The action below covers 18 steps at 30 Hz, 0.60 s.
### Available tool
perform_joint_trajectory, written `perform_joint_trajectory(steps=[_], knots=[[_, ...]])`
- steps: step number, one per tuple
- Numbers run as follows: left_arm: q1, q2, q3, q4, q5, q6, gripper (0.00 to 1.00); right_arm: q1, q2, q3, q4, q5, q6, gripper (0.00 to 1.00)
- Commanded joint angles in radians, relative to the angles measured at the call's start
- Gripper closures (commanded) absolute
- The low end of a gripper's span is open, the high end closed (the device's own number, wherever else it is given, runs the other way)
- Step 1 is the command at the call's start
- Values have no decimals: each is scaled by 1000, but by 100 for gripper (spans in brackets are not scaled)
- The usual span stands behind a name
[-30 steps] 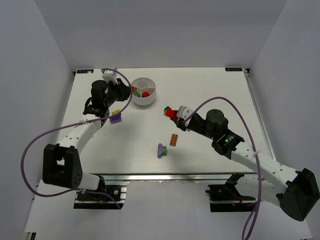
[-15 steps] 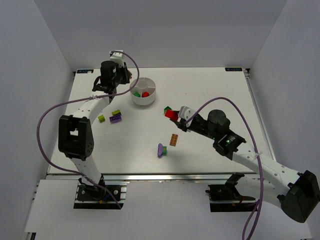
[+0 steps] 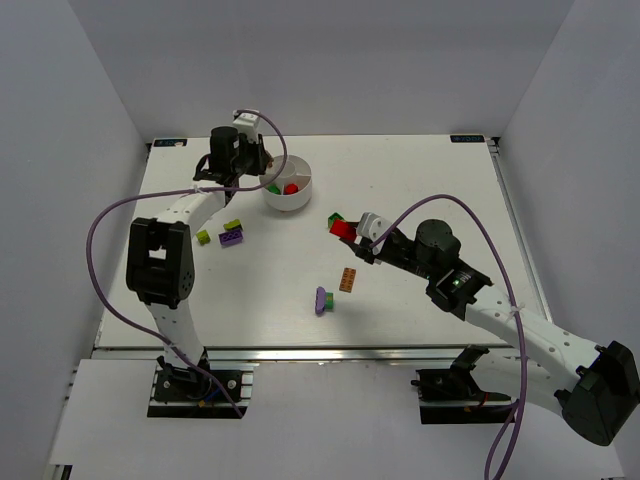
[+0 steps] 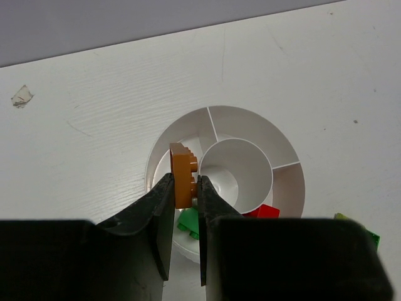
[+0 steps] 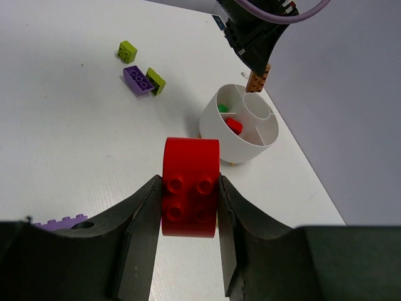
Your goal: Sort the legos into containers by color
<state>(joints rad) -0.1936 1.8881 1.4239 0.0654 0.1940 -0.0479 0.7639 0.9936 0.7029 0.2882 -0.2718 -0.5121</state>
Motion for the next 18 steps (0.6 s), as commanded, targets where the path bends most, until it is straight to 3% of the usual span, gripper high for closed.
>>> perform_joint_trajectory(steps=[1,18], knots=[[-3,-6,12,22,45,16,97,-2,-7,-8,39,-7,-3,100],[-3,42,44,-22,7,13,59,0,-7,-10,39,-9,-6,100]])
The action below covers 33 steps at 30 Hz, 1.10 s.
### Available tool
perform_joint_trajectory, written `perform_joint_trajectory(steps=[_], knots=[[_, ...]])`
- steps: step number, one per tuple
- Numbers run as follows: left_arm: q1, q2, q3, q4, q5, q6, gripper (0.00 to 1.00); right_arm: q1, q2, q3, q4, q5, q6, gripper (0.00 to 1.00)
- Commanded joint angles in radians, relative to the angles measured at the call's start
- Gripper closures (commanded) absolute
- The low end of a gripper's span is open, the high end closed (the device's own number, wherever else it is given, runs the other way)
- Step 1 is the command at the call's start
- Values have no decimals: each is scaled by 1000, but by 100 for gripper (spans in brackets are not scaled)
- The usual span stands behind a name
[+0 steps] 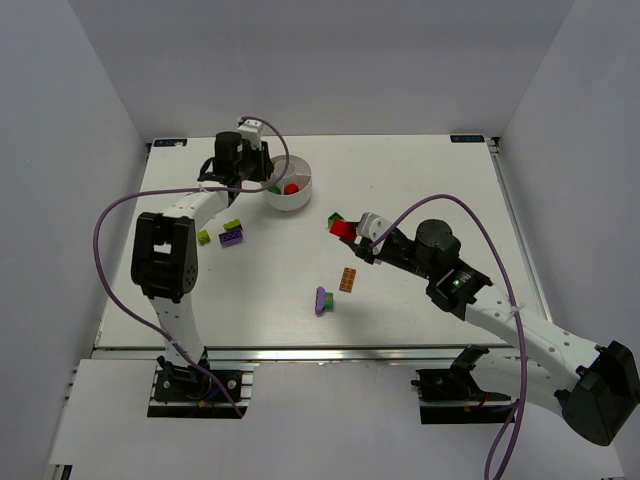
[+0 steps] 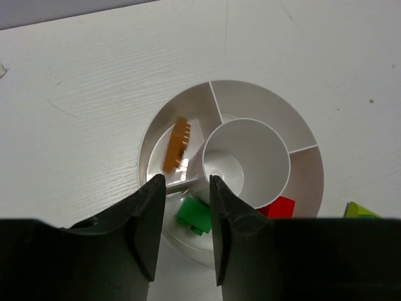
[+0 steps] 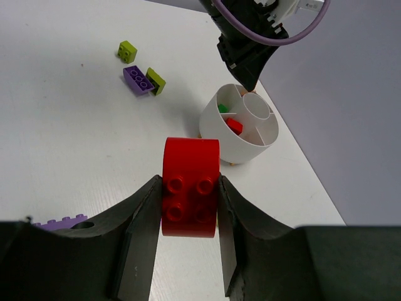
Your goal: Sort the legos into containers by color
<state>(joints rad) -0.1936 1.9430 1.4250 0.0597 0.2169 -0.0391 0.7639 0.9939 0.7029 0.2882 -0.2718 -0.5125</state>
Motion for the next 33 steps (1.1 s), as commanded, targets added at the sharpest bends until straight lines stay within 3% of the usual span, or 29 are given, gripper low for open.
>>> perform_joint_trajectory(steps=[1,5,11,14,17,19,21,22,26,28,33], knots=[[-3,-16,43,-17,-19,2,55,0,-8,-10,39,-9,-6,100],[-3,-33,43,-14,-30,-5,42,0,-6,-11,37,-10,-6,100],[-3,-113,26,3,-71,-36,41,-2,0,-8,39,-10,0,100],[-1,-180,-38,51,-85,-100,46,-5,11,-3,32,-20,11,100],[-1,-286,-107,113,-61,-187,63,-6,22,-2,31,-24,19,100],[-3,-361,-184,169,8,-244,65,-8,28,-3,34,-18,19,100],[-3,-422,-262,224,116,-352,59,-9,31,-8,40,-10,14,100],[-3,-440,-262,224,162,-390,52,-9,31,-9,46,-4,12,100],[-12,-510,-457,414,338,-615,40,-12,34,-11,46,0,9,100],[-23,-545,-533,492,387,-657,38,-12,37,-11,46,0,9,100],[-111,-590,-566,474,430,-665,32,-14,45,-17,49,6,-15,100]])
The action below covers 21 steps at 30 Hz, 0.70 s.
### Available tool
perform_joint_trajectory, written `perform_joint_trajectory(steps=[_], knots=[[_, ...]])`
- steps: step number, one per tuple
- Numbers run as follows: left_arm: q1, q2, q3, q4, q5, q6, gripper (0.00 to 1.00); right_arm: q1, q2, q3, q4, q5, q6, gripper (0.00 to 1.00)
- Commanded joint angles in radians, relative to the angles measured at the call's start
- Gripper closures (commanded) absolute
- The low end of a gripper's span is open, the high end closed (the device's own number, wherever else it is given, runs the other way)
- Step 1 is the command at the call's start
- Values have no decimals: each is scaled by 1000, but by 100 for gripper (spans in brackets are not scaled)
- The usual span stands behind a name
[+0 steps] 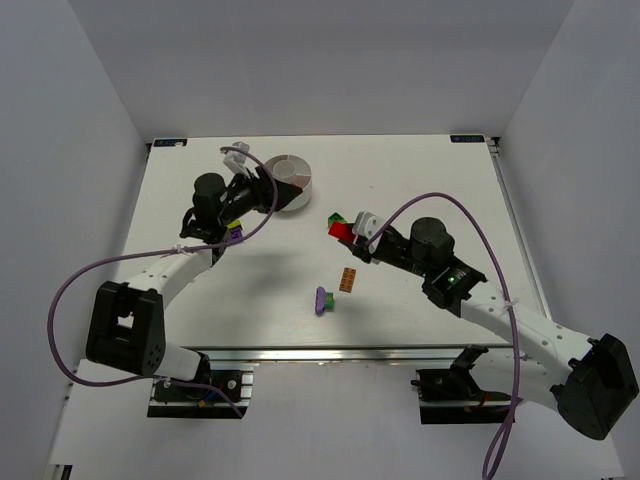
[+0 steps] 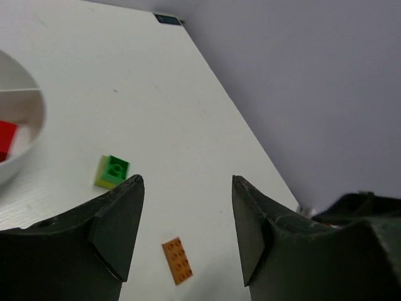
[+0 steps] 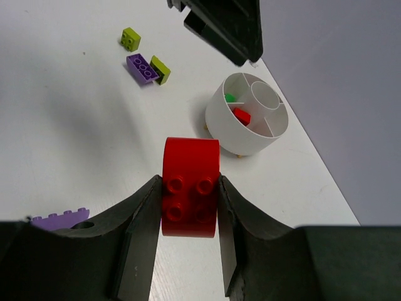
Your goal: Sort the legos into containers by color
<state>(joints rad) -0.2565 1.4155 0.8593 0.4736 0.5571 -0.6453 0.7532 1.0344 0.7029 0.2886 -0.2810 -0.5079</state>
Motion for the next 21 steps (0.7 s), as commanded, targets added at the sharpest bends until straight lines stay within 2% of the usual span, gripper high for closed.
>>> perform_joint_trajectory(steps=[1,7,11,21], knots=[[-61,-66,-6,66,108,-59,32,-2,7,-20,50,17,-24,100],[-125,-33,-29,146,216,-112,31,-3,35,-23,53,37,-47,100],[-161,-23,-26,138,247,-102,31,-3,55,-23,57,46,-53,100],[-250,-4,21,-42,234,22,31,-3,69,-28,75,68,-52,100]])
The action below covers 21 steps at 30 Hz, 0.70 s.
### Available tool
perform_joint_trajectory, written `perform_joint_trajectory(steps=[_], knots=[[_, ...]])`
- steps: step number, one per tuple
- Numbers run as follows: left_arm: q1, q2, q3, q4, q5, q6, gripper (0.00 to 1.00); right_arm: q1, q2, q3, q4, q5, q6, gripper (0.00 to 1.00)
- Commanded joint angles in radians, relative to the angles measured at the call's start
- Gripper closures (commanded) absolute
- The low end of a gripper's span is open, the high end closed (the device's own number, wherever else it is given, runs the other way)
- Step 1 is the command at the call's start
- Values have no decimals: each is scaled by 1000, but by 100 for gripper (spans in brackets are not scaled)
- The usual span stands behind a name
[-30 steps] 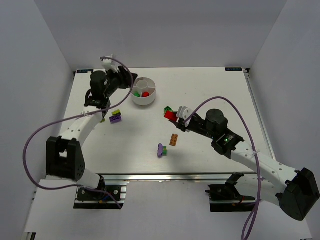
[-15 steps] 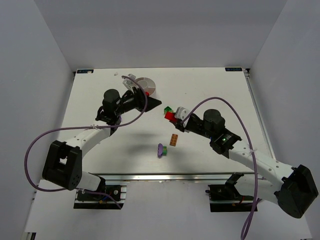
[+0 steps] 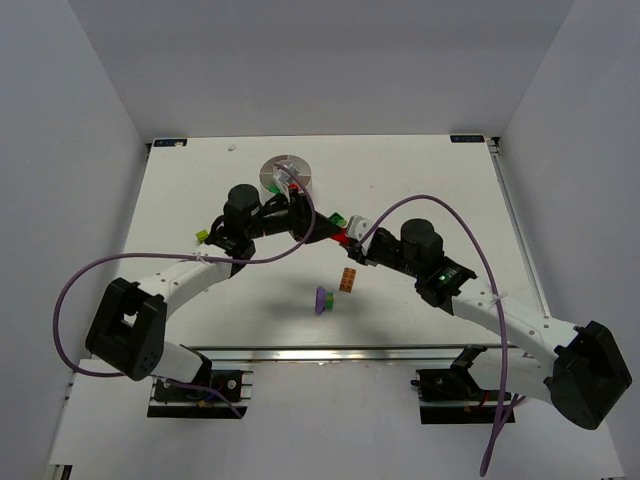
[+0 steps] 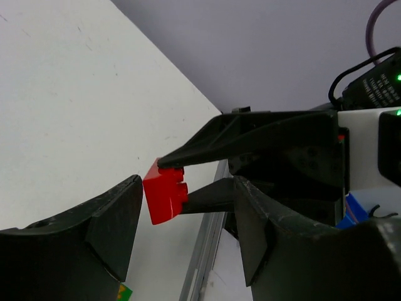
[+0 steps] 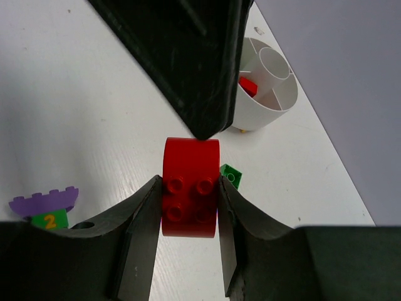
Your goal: Sort the legos into containers by color
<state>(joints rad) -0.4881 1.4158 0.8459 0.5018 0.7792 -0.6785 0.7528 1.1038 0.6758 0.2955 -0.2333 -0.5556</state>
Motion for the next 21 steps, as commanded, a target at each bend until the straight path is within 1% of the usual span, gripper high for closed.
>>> perform_joint_trajectory(steps=[1,8,16,18,21], knots=[[-21,-2,39,-81,6,62,31,-3,-1,-2,68,22,-4,100],[-50,15,59,-158,-21,120,31,-3,-9,-5,76,20,3,100],[-64,41,64,-154,-15,109,31,-1,-25,-12,79,-20,16,100],[-66,41,58,-138,-6,103,33,-1,-25,-13,80,-26,19,100],[-66,44,61,-135,2,100,39,-3,-24,-16,82,-34,19,100]])
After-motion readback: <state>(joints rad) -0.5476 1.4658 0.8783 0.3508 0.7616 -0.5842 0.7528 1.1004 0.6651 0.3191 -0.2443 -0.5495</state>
